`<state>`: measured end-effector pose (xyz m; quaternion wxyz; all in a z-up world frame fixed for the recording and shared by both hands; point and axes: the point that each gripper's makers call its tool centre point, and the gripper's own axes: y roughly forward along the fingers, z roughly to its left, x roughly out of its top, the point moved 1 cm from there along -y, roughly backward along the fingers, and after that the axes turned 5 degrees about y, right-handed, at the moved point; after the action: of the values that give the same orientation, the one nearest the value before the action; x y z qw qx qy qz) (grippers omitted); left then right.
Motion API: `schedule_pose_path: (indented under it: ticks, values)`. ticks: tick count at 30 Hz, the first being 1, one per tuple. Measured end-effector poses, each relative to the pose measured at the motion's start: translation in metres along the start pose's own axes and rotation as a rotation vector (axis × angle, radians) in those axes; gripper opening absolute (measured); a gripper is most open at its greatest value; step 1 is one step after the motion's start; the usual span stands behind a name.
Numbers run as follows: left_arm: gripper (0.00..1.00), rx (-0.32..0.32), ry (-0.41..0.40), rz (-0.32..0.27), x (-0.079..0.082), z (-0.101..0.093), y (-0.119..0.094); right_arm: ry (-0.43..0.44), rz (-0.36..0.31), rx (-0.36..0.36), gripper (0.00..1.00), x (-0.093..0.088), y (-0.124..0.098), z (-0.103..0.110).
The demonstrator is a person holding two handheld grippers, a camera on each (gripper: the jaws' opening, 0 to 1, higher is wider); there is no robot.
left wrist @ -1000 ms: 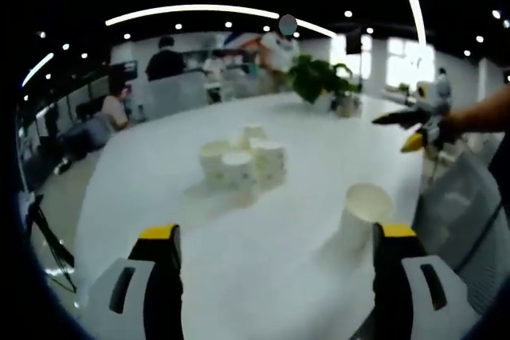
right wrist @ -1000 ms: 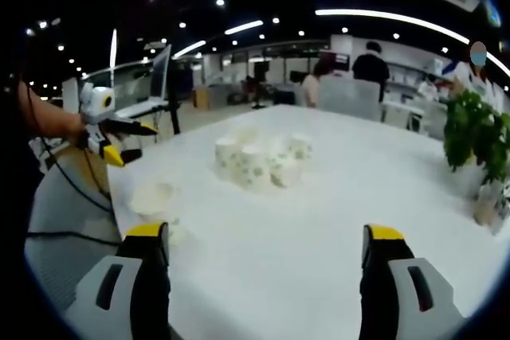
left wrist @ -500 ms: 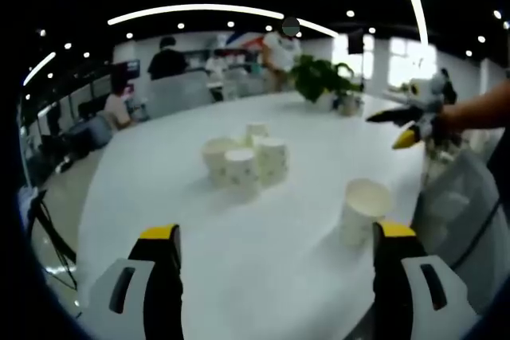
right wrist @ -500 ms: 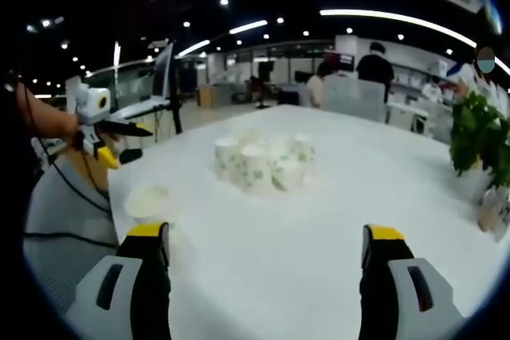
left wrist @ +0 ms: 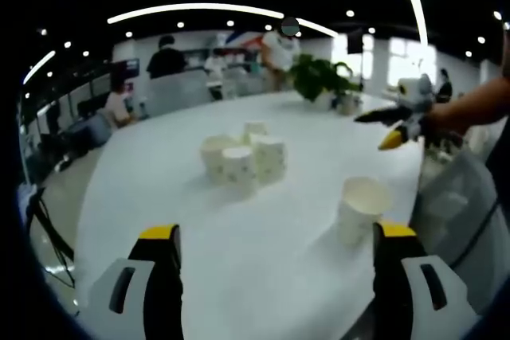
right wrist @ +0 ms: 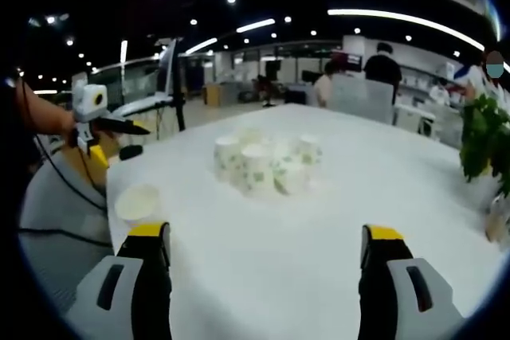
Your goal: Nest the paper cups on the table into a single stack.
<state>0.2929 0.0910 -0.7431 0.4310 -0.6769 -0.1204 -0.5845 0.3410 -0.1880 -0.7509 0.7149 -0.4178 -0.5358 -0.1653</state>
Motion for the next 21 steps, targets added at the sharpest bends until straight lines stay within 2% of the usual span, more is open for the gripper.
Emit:
schedule_pose_path:
  ticks: [9,15,21]
  values:
    - [0.98,-0.003,-0.005,0.003,-0.003,-0.004,0.0,-0.031,0.007,0.029,0.97,0.005,0.014,0.006]
    - [0.98,-0.011,-0.004,0.007,-0.006,-0.009,0.0,-0.02,0.001,0.038,0.95,0.009,0.026,0.004]
    - [0.98,-0.022,0.0,0.017,-0.009,-0.014,-0.001,-0.032,-0.002,0.049,0.94,0.021,0.038,0.0]
